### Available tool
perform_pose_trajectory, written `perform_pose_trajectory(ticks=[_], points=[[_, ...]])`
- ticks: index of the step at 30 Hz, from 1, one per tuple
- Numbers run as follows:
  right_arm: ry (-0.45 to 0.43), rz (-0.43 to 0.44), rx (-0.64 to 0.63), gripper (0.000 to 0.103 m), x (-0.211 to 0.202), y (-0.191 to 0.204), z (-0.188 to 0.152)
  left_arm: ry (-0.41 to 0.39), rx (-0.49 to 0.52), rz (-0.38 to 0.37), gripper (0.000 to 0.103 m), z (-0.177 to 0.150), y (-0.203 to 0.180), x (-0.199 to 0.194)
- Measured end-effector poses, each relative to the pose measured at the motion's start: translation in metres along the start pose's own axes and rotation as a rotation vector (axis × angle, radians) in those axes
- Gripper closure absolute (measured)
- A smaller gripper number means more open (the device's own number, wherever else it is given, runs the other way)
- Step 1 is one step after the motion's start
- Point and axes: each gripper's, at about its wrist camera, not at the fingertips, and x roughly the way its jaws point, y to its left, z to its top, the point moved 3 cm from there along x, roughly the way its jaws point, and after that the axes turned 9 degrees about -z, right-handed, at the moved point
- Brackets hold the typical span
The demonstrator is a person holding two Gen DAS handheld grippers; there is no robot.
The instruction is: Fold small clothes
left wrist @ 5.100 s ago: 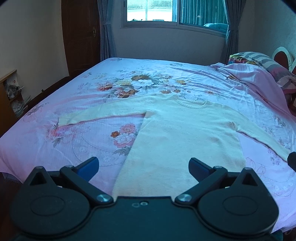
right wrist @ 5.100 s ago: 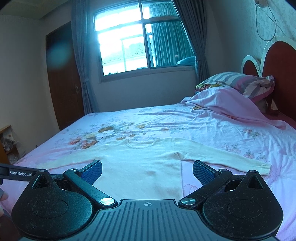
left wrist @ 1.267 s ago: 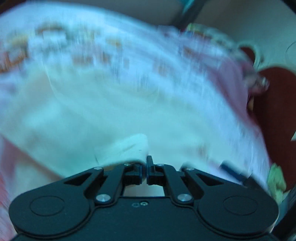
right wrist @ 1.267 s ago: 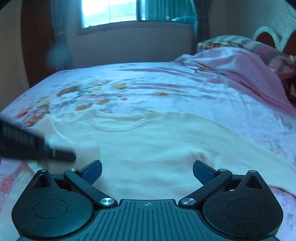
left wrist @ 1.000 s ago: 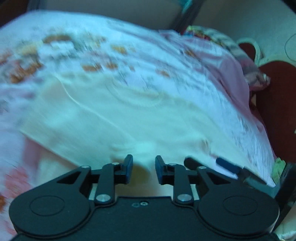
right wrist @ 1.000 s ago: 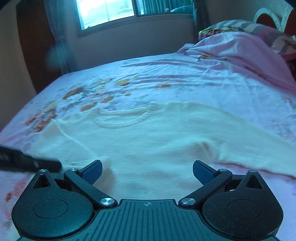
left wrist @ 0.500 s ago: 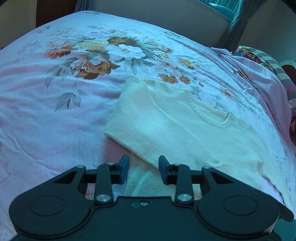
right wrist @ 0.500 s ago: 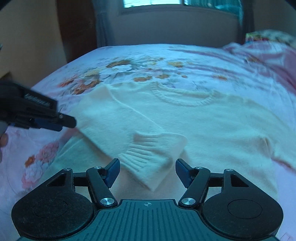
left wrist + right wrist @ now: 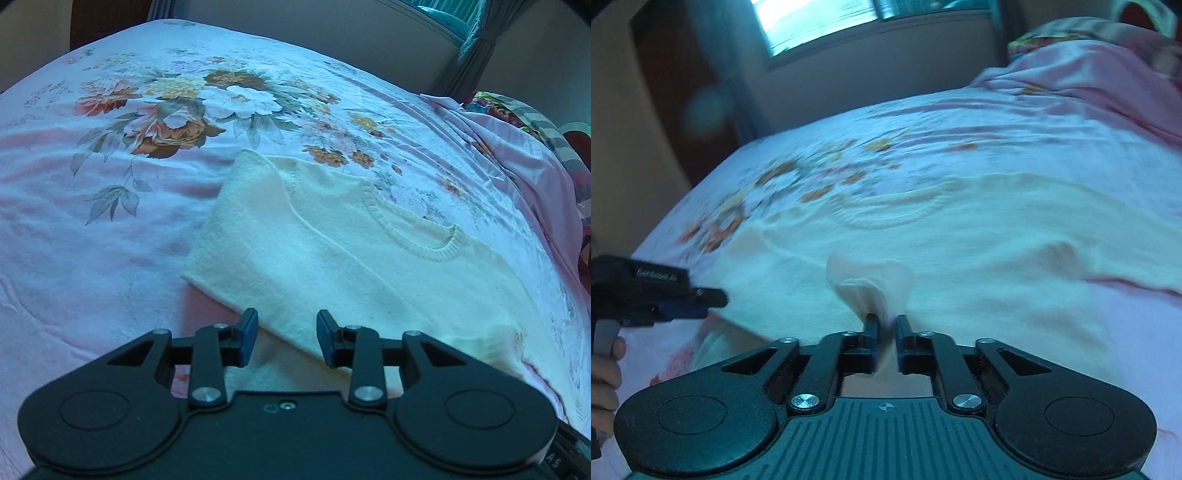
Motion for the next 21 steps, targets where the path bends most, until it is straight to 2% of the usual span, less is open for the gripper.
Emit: perform_pose_trajectory(ticks=[3,6,9,14,15,17,18,20,21], points=[[0.07,-0.019,0.102,0.1,-0.01,-0.035,-0.016,0.024,0.037,0.003,0.071,-0.007,-0.008,0.008],[0.103,-0.015,0.07,0.1,-0.013,-0.042,-0.025,0.048,0.043,0.01,0.071,-0.014,-0.011,0.015],[0.109,0.007,0.109,0.098,-0.008,-0.048,-0.019,0.045,0.029,0.015,0.071,-0.016,-0.009,0.011],[0.171,0.039,0.203,0.095,0.016,-0.061,-0.012,0.034,0.055,0.05,0.071,-0.015,-0.004,0.002],[0.171,0.052,0.221,0.088,0.016,-0.063,-0.01,0.032,0.059,0.055,0.07,-0.014,-0.002,0.0],[0.156,0.049,0.243,0.054,0.012,-0.069,-0.007,0.031,0.062,0.066,0.069,-0.013,0.002,-0.003],[0.136,0.029,0.243,0.026,0.008,-0.071,-0.006,0.029,0.063,0.07,0.069,-0.013,0.005,-0.004],[0.114,0.011,0.223,0.027,0.006,-0.073,-0.006,0.024,0.068,0.078,0.069,-0.014,0.009,-0.005],[0.119,0.002,0.213,0.04,0.009,-0.073,-0.007,0.026,0.069,0.083,0.069,-0.014,0.01,-0.004]])
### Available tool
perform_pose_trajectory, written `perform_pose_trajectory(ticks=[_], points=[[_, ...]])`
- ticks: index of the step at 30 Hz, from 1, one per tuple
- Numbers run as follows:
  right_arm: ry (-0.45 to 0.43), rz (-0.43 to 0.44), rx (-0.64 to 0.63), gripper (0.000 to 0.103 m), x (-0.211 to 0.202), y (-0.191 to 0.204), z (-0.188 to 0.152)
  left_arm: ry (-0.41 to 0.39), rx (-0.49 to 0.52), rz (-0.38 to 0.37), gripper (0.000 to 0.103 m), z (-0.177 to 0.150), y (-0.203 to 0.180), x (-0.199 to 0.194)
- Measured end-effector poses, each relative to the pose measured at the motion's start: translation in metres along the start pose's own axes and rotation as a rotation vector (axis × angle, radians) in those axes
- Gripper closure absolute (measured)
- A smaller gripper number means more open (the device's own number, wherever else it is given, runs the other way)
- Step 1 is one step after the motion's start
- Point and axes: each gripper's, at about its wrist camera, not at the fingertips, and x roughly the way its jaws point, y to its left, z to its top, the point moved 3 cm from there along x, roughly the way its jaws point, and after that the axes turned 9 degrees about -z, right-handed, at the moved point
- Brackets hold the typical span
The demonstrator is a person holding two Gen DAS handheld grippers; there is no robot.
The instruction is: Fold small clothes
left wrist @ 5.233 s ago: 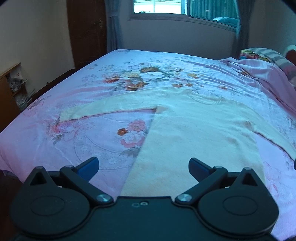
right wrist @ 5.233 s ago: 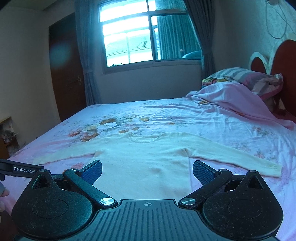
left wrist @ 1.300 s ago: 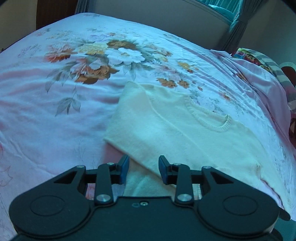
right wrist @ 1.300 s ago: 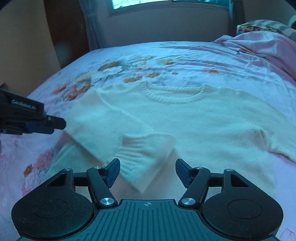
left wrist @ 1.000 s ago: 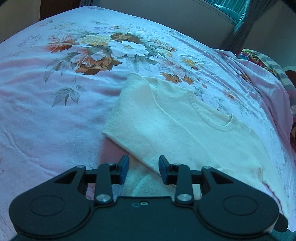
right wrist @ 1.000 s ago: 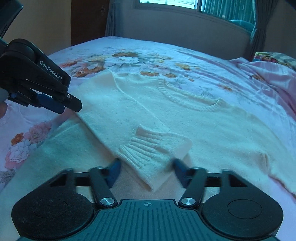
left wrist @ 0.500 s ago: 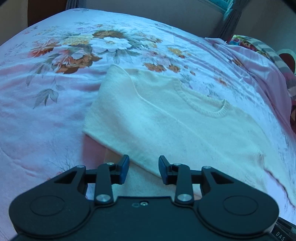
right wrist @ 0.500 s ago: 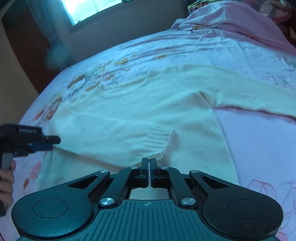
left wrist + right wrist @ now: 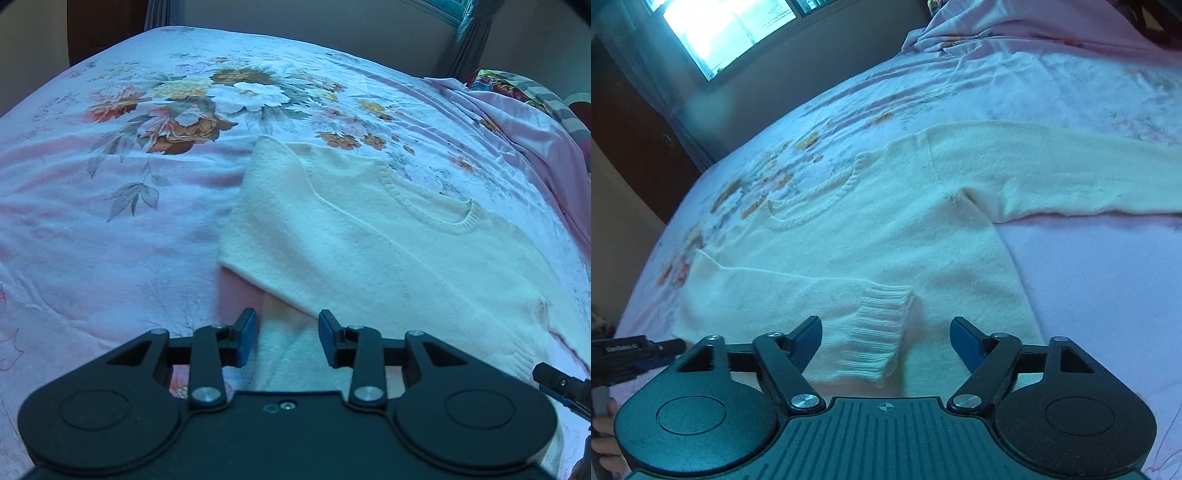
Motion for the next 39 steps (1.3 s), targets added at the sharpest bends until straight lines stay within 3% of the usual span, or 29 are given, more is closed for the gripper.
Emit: perform_pose_trajectory(ticks=[1,7,8,9,13,18,24,28,32,35,39], points=[[0.006,-0.004,-0.002,0.057,0.004,0.001,0.001,0.003,-0.006,0.003,0.069,0.0,0.002,0.001],[0.013,0.007,-0.044,0.065,0.024,0.02,0.004,0.008,-0.024,0.01,0.069,-0.003,0.009,0.002],[0.014,0.016,-0.061,0.074,0.025,0.024,0.003,0.008,-0.023,0.016,0.069,-0.004,0.011,0.002],[0.023,0.017,-0.086,0.1,0.028,0.029,0.003,0.008,-0.025,0.021,0.069,-0.004,0.013,0.002],[0.041,0.032,-0.069,0.1,0.033,0.027,0.006,0.003,-0.039,0.027,0.069,-0.002,0.018,0.001],[-0.137,0.036,-0.067,0.1,-0.015,0.021,0.023,-0.016,-0.023,0.027,0.069,0.006,0.016,0.0],[-0.041,-0.033,-0.036,0.1,-0.012,-0.009,-0.008,-0.025,0.017,0.006,0.069,0.014,-0.001,0.005],[-0.106,-0.05,-0.008,0.1,-0.03,-0.02,-0.014,-0.032,0.043,-0.008,0.069,0.023,-0.012,0.008],[-0.087,-0.107,0.017,0.1,-0.029,-0.036,-0.019,-0.035,0.076,-0.015,0.069,0.029,-0.022,0.014],[-0.042,-0.094,-0.012,0.1,-0.025,-0.035,-0.022,-0.02,0.093,-0.031,0.069,0.03,-0.03,0.024],[-0.045,-0.144,-0.062,0.099,-0.027,-0.032,-0.021,0.008,0.096,-0.046,0.068,0.034,-0.036,0.041]])
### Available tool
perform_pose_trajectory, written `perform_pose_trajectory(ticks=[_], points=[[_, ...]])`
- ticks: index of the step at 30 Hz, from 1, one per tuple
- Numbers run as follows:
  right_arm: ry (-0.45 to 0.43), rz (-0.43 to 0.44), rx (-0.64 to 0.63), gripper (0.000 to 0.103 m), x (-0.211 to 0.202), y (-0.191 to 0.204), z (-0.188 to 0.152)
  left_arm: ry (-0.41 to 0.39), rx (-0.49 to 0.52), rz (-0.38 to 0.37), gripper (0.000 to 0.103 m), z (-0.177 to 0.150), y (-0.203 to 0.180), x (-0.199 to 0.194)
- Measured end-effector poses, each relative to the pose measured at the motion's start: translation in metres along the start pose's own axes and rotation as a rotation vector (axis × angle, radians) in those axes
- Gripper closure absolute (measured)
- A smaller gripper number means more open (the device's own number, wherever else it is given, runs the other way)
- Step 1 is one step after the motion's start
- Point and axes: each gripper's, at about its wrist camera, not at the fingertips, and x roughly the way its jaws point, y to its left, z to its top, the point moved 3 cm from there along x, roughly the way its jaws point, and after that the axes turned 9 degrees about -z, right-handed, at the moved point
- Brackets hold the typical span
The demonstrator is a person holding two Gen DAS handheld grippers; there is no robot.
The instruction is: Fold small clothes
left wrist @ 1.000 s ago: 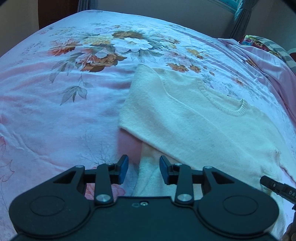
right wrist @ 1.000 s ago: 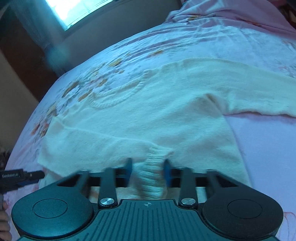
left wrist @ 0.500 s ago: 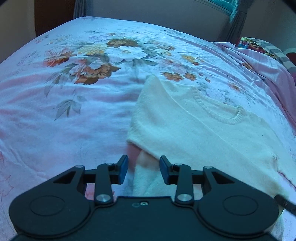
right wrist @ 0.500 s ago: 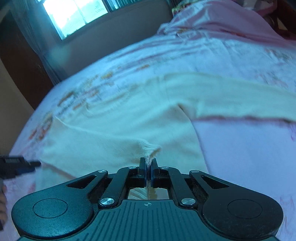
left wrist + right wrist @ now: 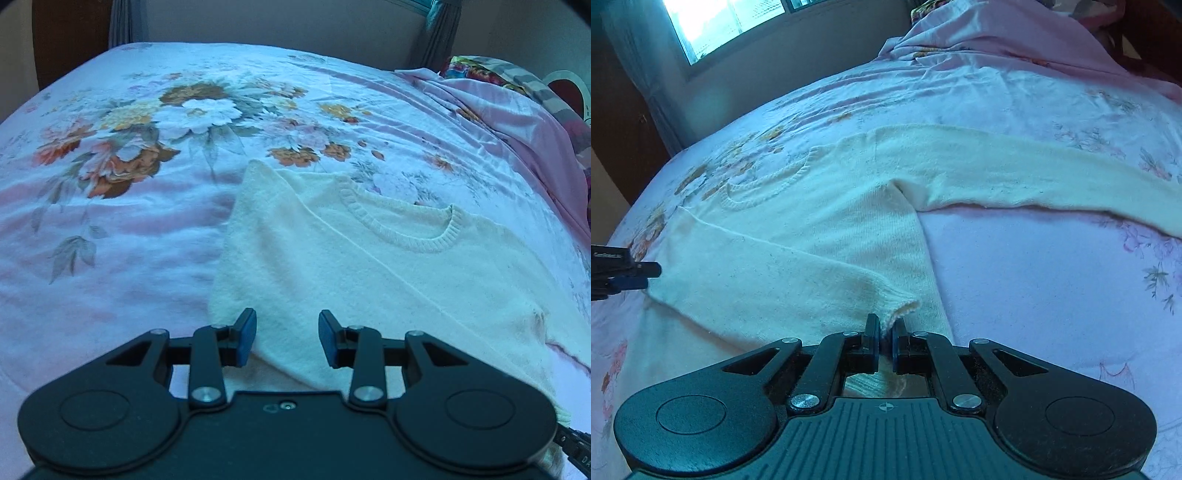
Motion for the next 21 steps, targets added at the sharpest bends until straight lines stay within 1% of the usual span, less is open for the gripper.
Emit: perform_pose_trajectory(ticks=[2,3,4,5,6,8,9,10,11,12,13,14,15,17,18,19,20,21], points=[[-0.065,-0.055,-0.009,0.099,-0.011,-0.003,0.003,0.022,-0.006,0.016,0.067,0.0,0.003,0.011],[-0.099,-0.058,-0.001,0.099,-0.017,-0.005,0.006,0.045,-0.015,0.02,0.067,-0.002,0.005,0.017],[-0.119,-0.037,0.005,0.1,-0.022,-0.003,0.01,0.051,-0.024,0.021,0.068,-0.002,0.007,0.02],[-0.124,-0.014,-0.012,0.099,-0.023,0.002,0.014,0.037,-0.026,0.022,0.068,0.001,0.006,0.018],[-0.127,0.012,-0.042,0.099,-0.022,0.01,0.017,0.011,-0.008,0.02,0.068,0.008,0.003,0.015],[-0.13,0.036,-0.082,0.099,-0.017,0.026,0.022,-0.023,0.006,0.025,0.063,0.024,-0.002,0.015],[-0.123,0.054,-0.097,0.099,-0.012,0.033,0.024,-0.022,-0.004,0.021,0.061,0.032,-0.002,0.02],[-0.109,0.071,-0.111,0.1,-0.007,0.039,0.026,-0.014,-0.012,0.018,0.061,0.041,-0.002,0.029],[-0.1,0.071,-0.12,0.099,0.001,0.043,0.026,-0.003,-0.01,0.022,0.061,0.047,-0.001,0.039],[-0.087,0.052,-0.134,0.1,0.01,0.043,0.025,0.012,-0.011,0.031,0.061,0.052,0.001,0.051],[-0.047,0.028,-0.164,0.1,0.023,0.042,0.019,0.029,-0.03,0.044,0.061,0.055,0.006,0.064],[-0.003,0.025,-0.173,0.1,0.034,0.037,0.012,0.036,-0.052,0.049,0.06,0.058,0.011,0.073],[-0.007,0.042,-0.16,0.1,0.036,0.031,0.009,0.023,-0.069,0.057,0.059,0.059,0.016,0.078],[0.008,0.043,-0.161,0.1,0.032,0.027,0.01,0.011,-0.095,0.077,0.062,0.06,0.015,0.077],[0.002,0.045,-0.148,0.1,0.023,0.028,0.015,0.004,-0.081,0.082,0.063,0.059,0.01,0.073],[-0.037,0.06,-0.144,0.1,0.013,0.029,0.018,-0.008,-0.044,0.071,0.062,0.054,0.001,0.065],[-0.069,0.057,-0.164,0.1,0.007,0.032,0.019,-0.014,-0.013,0.065,0.061,0.046,-0.006,0.057],[-0.071,0.047,-0.196,0.1,0.007,0.035,0.016,-0.019,0.013,0.065,0.062,0.037,-0.013,0.049]])
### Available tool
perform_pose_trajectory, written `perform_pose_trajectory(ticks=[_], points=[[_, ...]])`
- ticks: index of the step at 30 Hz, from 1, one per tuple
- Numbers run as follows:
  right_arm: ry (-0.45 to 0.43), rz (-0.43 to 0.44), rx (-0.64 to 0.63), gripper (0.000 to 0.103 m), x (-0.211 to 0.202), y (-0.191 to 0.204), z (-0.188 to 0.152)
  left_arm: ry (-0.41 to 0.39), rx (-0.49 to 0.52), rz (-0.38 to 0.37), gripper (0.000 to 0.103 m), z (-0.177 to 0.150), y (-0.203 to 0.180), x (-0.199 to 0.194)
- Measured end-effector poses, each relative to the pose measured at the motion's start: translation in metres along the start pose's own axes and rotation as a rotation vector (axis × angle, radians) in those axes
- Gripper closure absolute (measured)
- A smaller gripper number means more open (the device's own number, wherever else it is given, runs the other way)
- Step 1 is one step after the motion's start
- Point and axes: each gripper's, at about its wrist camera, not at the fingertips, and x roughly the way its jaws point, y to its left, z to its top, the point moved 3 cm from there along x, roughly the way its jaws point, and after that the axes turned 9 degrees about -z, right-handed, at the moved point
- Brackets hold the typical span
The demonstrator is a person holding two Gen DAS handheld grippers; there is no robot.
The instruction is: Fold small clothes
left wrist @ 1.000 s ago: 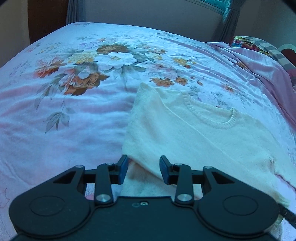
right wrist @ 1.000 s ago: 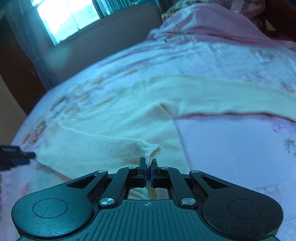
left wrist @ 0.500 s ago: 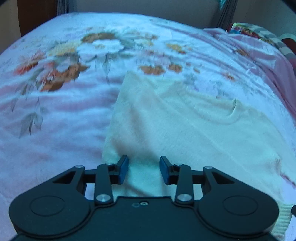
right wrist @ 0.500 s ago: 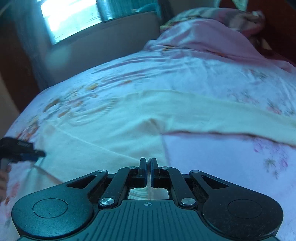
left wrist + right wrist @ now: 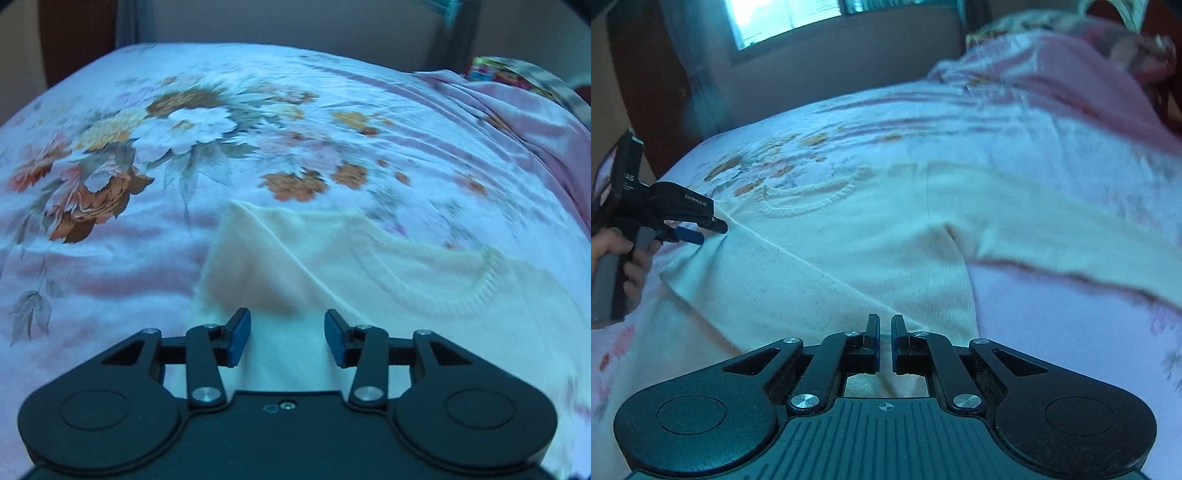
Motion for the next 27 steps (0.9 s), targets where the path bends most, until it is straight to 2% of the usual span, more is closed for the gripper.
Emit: perform_pose_trajectory(ticks=[2,4,7,8,9,11,12,15,17,20,23,25,27], points=[[0.073,-0.01,-0.058,0.1,0.014,0.005,-0.014,0.004,0.041,-0.006,0.062,-0.025,-0.01,-0.016],[0.061,-0.012,-0.057,0.1,0.01,0.001,-0.023,0.013,0.066,-0.01,0.06,-0.055,-0.017,-0.03],[-0.001,-0.009,-0.039,0.099,-0.013,0.001,-0.02,-0.014,0.183,0.033,0.058,-0.09,-0.029,-0.046],[0.031,-0.01,-0.057,0.099,-0.009,0.003,-0.024,-0.015,0.208,0.048,0.058,-0.096,-0.033,-0.049],[0.093,-0.001,-0.068,0.1,0.0,0.003,-0.029,-0.01,0.219,0.057,0.058,-0.099,-0.035,-0.051],[0.091,-0.004,-0.054,0.1,-0.003,-0.001,-0.028,0.013,0.213,0.06,0.058,-0.096,-0.041,-0.056],[0.078,-0.013,-0.04,0.099,-0.01,-0.002,-0.023,0.022,0.194,0.033,0.058,-0.093,-0.043,-0.059],[-0.039,-0.041,-0.012,0.099,-0.038,-0.007,-0.008,0.013,0.176,-0.013,0.056,-0.088,-0.056,-0.065],[-0.072,0.0,-0.019,0.099,-0.046,0.001,0.0,0.015,0.178,-0.032,0.054,-0.086,-0.067,-0.061],[0.008,0.057,-0.053,0.099,-0.025,0.018,0.0,0.054,0.141,-0.039,0.054,-0.087,-0.075,-0.043],[0.137,-0.005,-0.038,0.099,0.009,0.004,-0.017,0.061,0.147,-0.012,0.053,-0.093,-0.079,-0.035],[0.127,0.046,0.029,0.099,0.002,-0.018,-0.018,0.046,0.162,-0.008,0.053,-0.09,-0.085,-0.038],[0.078,0.024,0.073,0.099,-0.01,-0.039,-0.009,0.033,0.175,-0.034,0.053,-0.081,-0.095,-0.037]])
